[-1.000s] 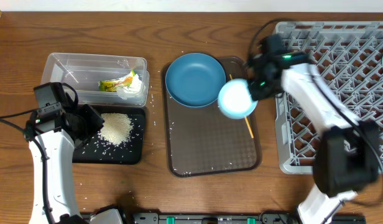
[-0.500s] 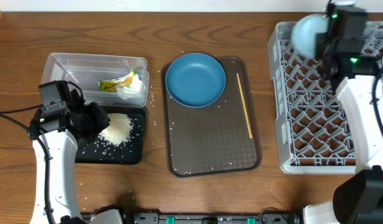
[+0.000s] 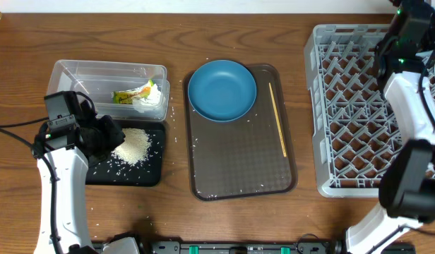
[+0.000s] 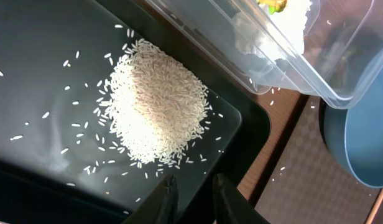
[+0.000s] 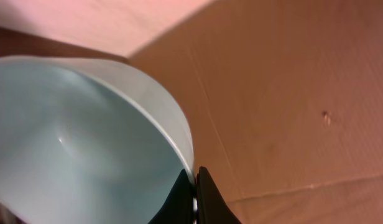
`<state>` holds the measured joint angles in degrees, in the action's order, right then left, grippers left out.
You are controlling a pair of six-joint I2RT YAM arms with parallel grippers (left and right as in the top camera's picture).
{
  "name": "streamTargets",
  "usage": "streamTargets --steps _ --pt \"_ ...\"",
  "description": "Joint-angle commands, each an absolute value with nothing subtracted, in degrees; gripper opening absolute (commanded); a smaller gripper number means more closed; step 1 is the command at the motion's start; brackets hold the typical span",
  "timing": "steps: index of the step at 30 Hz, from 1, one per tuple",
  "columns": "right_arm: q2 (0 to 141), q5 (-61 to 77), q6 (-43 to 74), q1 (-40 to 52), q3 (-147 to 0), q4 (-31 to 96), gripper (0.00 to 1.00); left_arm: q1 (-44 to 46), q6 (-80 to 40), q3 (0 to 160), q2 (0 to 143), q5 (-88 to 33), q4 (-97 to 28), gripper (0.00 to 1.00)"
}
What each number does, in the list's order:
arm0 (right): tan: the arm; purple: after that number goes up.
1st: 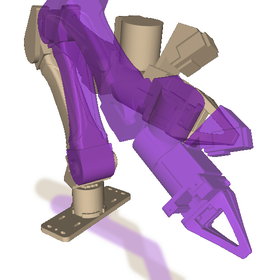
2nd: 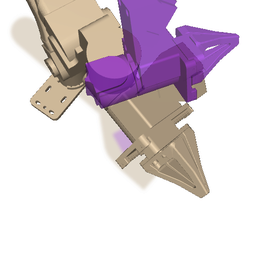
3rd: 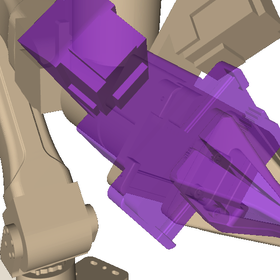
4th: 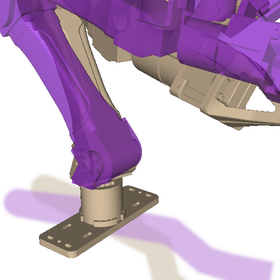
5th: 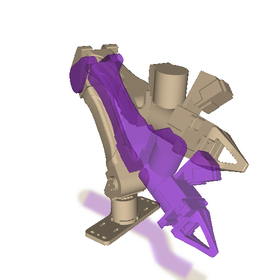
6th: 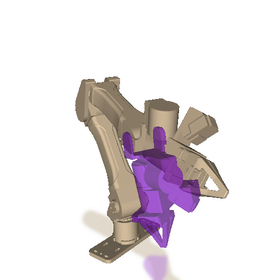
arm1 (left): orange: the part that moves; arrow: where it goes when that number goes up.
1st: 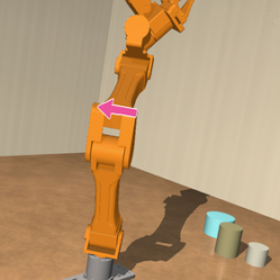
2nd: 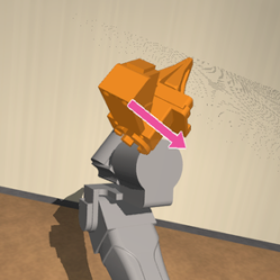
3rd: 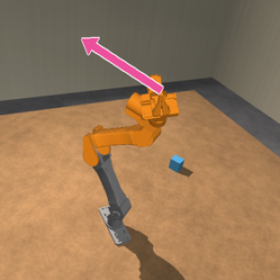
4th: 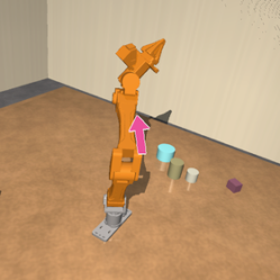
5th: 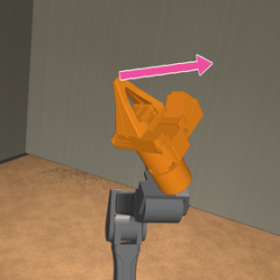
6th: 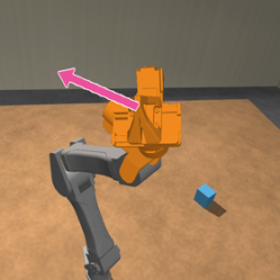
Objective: Sort waste into correct bins and load items into the dishwasher rack
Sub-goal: 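Lift the white bowl and place it upright in the dish rack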
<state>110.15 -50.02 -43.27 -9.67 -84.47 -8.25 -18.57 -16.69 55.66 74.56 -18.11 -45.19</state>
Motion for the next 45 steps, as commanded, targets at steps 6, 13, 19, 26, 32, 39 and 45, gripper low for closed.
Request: streamTargets --steps 6,13,19,26,32,39,45 --pt "117.69 -60.38 -45.45 -12.88 -84.73 -13.69 0.01 -18.39 -16.12 55.35 74.04 -18.61 -45.34 0.23" --pt "121.86 -60.34 -44.77 -12.88 -84.73 -13.72 0.01 -18.39 -16.14 55.35 74.04 -18.63 -45.36 0.23" --pt "122.52 -59.55 -39.59 -11.60 -84.71 -11.33 0.01 -18.39 -16.14 55.35 74.04 -18.61 -45.34 0.23" --pt "122.52 -58.98 -32.86 -8.38 -84.71 -5.17 0.11 -18.39 -16.14 55.35 74.04 -18.61 -45.34 0.23" --pt "122.52 -56.36 -27.66 -5.89 -84.71 3.64 0.25 -18.39 -16.14 55.35 74.04 -18.61 -45.34 0.23" --pt "121.23 -56.55 -26.48 -5.63 -84.71 3.99 0.31 -18.39 -16.14 55.35 74.04 -18.61 -45.34 0.23" --pt "116.14 -52.99 -23.99 -4.86 -84.71 4.51 0.39 -18.39 -16.12 55.35 74.04 -18.61 -45.34 0.23"
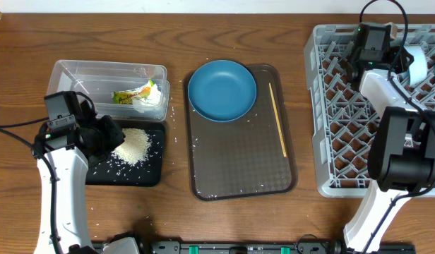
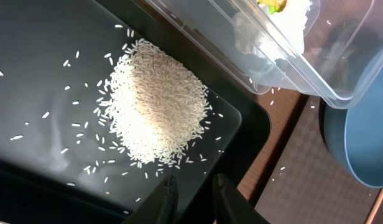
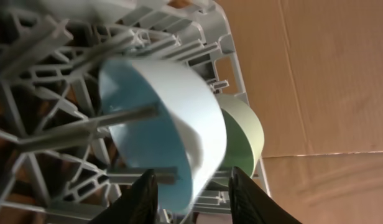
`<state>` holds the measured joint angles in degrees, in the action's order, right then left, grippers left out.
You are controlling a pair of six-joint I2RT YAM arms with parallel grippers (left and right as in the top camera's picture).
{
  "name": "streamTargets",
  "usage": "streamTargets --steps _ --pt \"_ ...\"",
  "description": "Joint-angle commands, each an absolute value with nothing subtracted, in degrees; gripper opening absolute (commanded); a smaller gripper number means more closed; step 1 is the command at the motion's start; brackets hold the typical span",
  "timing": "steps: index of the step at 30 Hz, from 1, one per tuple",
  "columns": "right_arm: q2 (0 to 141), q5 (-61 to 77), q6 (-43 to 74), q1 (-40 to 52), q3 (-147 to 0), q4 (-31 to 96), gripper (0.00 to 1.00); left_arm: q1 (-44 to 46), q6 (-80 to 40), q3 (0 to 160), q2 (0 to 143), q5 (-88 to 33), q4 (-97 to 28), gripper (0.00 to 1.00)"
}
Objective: Sort waste into correct bins and load items into the dishwasher rack
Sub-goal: 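Lift the white bowl and place it upright in the dish rack, then reach the right gripper to the blue plate edge and grasp it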
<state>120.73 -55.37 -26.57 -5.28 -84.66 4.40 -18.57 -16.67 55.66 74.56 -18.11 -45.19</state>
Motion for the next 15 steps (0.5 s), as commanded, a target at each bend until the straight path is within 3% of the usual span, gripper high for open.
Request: streamTargets --steps 1,6,13,15 --pt "115.26 -52.38 -23.97 -4.64 -84.71 4.75 0.41 -18.39 -16.12 55.35 74.04 -18.59 -45.34 0.23" --pt "110.45 -47.00 -21.19 -3.20 -84.71 6.70 0.47 -18.39 -16.14 55.35 74.04 -18.61 -45.34 0.23" --pt "105.51 -2.72 -18.09 0.86 -84.71 20.58 0.58 -18.39 -16.14 55.35 74.06 -18.61 -45.34 0.24" --pt "105.75 11.25 -15.62 2.61 -84.71 23.07 0.59 -18.39 -16.14 55.35 74.06 -18.61 -45.34 0.28"
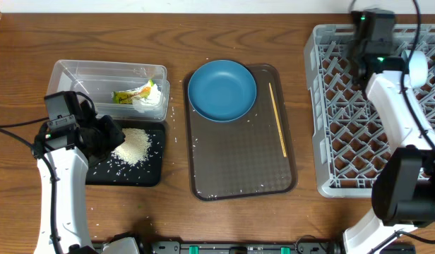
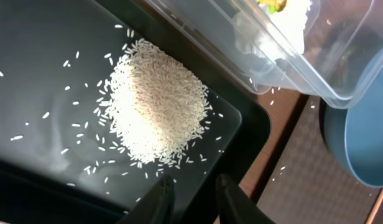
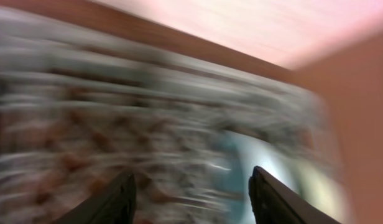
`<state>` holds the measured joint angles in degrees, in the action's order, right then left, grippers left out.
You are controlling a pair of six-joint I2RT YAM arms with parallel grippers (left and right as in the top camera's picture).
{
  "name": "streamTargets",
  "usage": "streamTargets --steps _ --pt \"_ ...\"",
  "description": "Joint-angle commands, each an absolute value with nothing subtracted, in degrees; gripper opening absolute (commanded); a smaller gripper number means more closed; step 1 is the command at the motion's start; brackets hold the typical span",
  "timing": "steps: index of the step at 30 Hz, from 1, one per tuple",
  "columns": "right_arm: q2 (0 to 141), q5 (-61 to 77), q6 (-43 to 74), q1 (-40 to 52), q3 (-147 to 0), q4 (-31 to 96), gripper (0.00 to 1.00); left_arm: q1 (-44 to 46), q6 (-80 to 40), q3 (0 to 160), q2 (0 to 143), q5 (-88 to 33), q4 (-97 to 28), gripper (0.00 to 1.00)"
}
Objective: Sort waste into correct bins and load items into the dishwasher rack
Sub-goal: 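Reach the right gripper to the blue plate edge and grasp it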
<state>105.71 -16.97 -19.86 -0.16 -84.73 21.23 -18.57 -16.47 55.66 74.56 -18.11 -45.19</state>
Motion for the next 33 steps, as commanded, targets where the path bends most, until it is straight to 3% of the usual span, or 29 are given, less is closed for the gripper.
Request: streamTargets --steps 1,4,7,18,20,22,29,33 --pt "106.13 16.78 -14.66 3.64 -84.71 23.86 0.59 -18.39 -16.14 55.35 74.06 -18.61 -45.34 0.29" --pt "107.35 24.75 -10.92 7.01 -84.68 24.91 0.59 -18.39 -16.14 55.35 74.06 -18.61 -45.34 0.29" --pt "109.06 24.12 -8.51 10.90 -84.68 25.10 0.56 -18.39 -16.12 55.35 74.06 -18.59 -45.34 0.29" --pt "117.62 4.49 -2.13 21.12 -84.68 24.01 0.46 -18.39 -16.12 55.35 74.11 -18.39 -45.34 0.29" --pt "119.02 4.47 -1.50 21.80 -84.68 23.77 0.42 -18.39 -16.12 55.35 74.11 -18.39 -45.34 0.29" --pt "120.20 4.29 -0.69 22.20 -84.68 23.79 0.29 -18.39 -16.12 55.35 74.11 -18.39 -45.34 0.29" --pt "121.23 -0.16 1.69 21.91 -84.68 24.49 0.01 -18.39 -16.12 55.35 74.11 -18.39 -45.34 0.29" --pt "121.16 -0.19 1.69 21.89 -84.71 25.08 0.01 -18.39 -16.12 55.35 74.11 -18.39 -45.34 0.29"
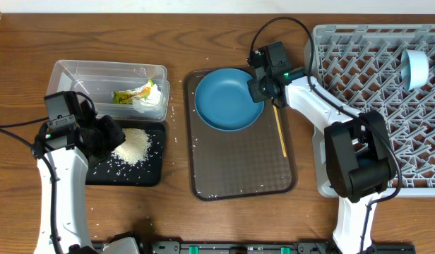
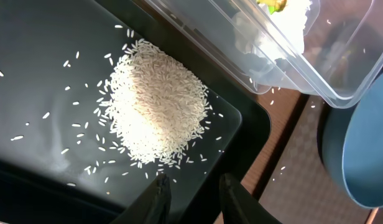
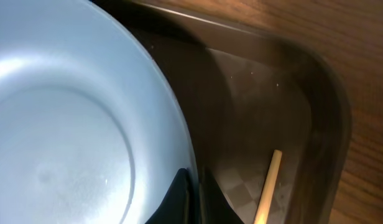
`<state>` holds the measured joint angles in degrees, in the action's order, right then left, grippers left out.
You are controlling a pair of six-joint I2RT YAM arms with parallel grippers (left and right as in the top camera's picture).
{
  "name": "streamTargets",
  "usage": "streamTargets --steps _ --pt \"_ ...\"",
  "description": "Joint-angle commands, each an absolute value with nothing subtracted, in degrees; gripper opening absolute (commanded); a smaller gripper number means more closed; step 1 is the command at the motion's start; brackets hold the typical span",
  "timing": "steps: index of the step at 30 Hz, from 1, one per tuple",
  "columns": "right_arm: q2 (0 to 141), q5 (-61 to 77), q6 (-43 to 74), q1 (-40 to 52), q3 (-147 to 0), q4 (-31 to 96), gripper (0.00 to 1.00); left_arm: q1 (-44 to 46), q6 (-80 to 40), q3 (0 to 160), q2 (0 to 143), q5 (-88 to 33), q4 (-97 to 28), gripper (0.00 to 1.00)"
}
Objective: Sort waste into correct bins and load items into the dishwasher rack
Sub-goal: 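Reach the right gripper to the blue plate edge and grasp it, then lift the blue plate and stand it in the dish rack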
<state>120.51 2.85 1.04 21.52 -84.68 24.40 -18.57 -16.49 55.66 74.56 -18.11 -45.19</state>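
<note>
A blue plate [image 1: 227, 100] lies at the back of the brown tray [image 1: 239, 169], its right side lifted a little. My right gripper [image 1: 263, 89] is shut on the plate's right rim; in the right wrist view its fingers [image 3: 179, 196] pinch the edge of the plate [image 3: 67, 124]. A wooden chopstick [image 1: 279, 130] lies along the tray's right side. The grey dishwasher rack [image 1: 373, 141] holds a pale blue cup [image 1: 414, 65] at its back right. My left gripper [image 2: 191, 190] hangs open over the black tray [image 2: 42, 37] beside the rice pile [image 2: 154, 102].
A clear bin [image 1: 83, 76] with a wrapper and tissue stands behind the black tray [image 1: 150, 173]. Loose rice grains dot the table and the brown tray. A green cup shows at the rack's right edge.
My right gripper was open over the back of the rack; now it is at the brown tray, shut on the blue plate's right rim. The plate sits slightly further right. The left arm is unchanged.
My right gripper first held a pale blue cup at the far right above the rack. Then it stood open with the cup set in the rack next to a green one. It was then open over the rack's back edge, and now grips the blue plate.
</note>
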Motion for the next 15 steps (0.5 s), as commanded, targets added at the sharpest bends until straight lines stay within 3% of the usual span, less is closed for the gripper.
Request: streamTargets --steps 1,9,15 --pt "120.84 -0.21 1.67 21.80 -84.71 25.08 0.01 -18.39 -16.12 55.35 74.11 -18.39 -45.34 0.30" --pt "111.31 -9.10 -0.75 18.90 -84.75 23.27 0.01 -18.39 -16.12 55.35 74.11 -18.39 -45.34 0.29" --pt "100.99 -23.24 -16.08 14.63 -84.75 15.66 0.01 -18.39 -16.12 55.35 74.11 -18.39 -45.15 0.30"
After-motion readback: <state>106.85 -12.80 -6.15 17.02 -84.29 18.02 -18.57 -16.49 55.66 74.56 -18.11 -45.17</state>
